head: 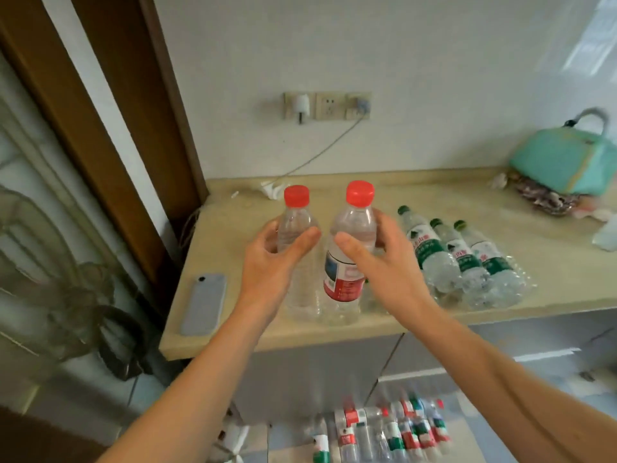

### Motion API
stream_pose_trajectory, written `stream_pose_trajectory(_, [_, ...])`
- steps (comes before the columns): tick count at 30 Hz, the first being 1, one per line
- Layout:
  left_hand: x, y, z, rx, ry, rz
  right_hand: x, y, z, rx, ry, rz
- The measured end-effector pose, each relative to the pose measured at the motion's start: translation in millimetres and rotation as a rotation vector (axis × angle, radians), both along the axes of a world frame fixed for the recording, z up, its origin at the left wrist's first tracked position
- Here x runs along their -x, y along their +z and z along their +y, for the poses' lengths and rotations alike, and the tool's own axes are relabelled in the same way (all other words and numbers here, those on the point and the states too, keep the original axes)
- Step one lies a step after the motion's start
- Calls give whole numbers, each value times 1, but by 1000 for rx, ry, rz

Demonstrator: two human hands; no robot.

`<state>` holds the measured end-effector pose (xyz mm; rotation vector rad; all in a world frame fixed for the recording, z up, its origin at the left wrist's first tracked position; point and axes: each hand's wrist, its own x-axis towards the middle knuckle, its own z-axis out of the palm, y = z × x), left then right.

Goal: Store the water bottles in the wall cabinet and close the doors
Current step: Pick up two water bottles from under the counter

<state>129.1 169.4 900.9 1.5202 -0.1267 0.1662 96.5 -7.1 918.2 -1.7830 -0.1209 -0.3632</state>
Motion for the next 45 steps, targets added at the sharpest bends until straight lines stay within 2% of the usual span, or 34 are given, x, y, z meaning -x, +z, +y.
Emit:
stream_pose_trajectory(8, [-47,151,5,-32,15,-191,-30,135,-6,-171,-67,-106])
stream_pose_trajectory(14, [-83,246,-19,27,71,-271,-62,218,-30,-168,-31,-178])
stream_pose_trajectory(18, [-100,313,-22,-1,125,-381,-88,277,-41,-165,-5,-265])
stream_pose_trajectory(26, [-141,429,11,77,180,-530,-154,401,-27,-239,52,-382])
stream_pose_trajectory(31, [-189,477,37,103,242,-620,-202,458,-3,-216,52,-469])
stream_pose_trajectory(35, [-234,505,48,76,324,-717,-242,488,17,-142,-41,-521])
stream_pose_trajectory(38, [-266,517,49,73,367,-757,-274,492,23,-70,-91,-543])
stream_pose_trajectory(42, [-302,520,49,4,454,-816,-311,491,18,-83,-189,-497])
stream_pose_trajectory(45, [-326,513,50,-14,446,-774,-332,492,12,-103,-212,-471])
